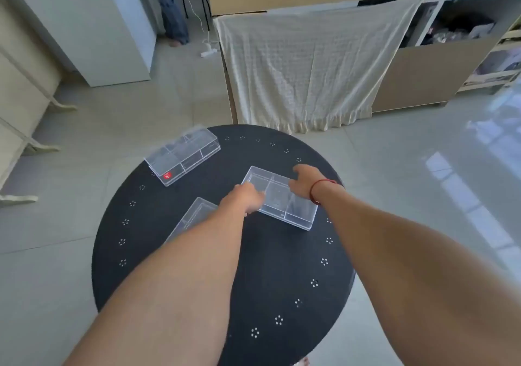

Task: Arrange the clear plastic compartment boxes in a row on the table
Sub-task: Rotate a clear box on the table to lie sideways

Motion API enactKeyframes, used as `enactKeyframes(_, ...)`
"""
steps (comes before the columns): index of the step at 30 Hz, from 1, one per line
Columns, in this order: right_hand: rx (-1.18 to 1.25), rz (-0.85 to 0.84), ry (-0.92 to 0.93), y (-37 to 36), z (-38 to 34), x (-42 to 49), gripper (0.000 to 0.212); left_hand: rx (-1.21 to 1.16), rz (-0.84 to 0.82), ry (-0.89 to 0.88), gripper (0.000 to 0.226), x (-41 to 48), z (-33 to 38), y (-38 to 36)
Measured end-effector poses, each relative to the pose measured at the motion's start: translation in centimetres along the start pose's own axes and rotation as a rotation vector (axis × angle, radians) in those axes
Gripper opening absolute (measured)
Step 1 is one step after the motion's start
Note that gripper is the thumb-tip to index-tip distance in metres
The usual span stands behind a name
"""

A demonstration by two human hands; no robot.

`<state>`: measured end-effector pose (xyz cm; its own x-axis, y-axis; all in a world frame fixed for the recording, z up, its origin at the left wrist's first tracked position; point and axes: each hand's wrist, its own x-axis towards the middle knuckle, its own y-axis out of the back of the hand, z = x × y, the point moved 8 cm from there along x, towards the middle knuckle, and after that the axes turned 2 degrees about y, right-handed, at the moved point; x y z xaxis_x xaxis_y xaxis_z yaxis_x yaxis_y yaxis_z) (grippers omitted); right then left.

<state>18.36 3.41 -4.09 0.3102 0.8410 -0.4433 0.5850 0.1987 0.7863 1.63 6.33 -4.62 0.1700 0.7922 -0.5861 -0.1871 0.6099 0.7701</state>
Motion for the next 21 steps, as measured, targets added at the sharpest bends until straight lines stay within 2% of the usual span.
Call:
enactKeyframes(4,-0.014,-0.032,-0.062,-2.0,2.0,-0.2,0.045,0.033,-0.122,0.042,0.054,0.7,-0.3,-3.5)
enactKeyframes(10,-0.131,-0.033,-0.127,-2.8,4.3,-0.6,0.046,-0.063,-0.143,0.039,0.060,1.7,-0.1,-5.6)
enactKeyframes(13,-0.112,-0.154,-0.177,-4.3,5.3,-0.5,0.042,-0.123,-0.150,0.050,0.061,1.8,-0.1,-6.1)
enactKeyframes(16,-0.001,-0.280,-0.187,-5.9,5.3,-0.4,0.030,-0.183,-0.116,0.064,0.056,2.4,-0.5,-5.7)
enactKeyframes(19,0.123,-0.403,-0.217,-6.5,6.3,-0.1,0.040,-0.289,-0.135,0.023,0.054,2.8,1.0,-5.4)
enactKeyframes(21,0.188,-0.468,-0.224,-6.9,5.7,-1.1,0.038,-0.369,-0.162,-0.002,0.061,3.0,1.1,-5.5)
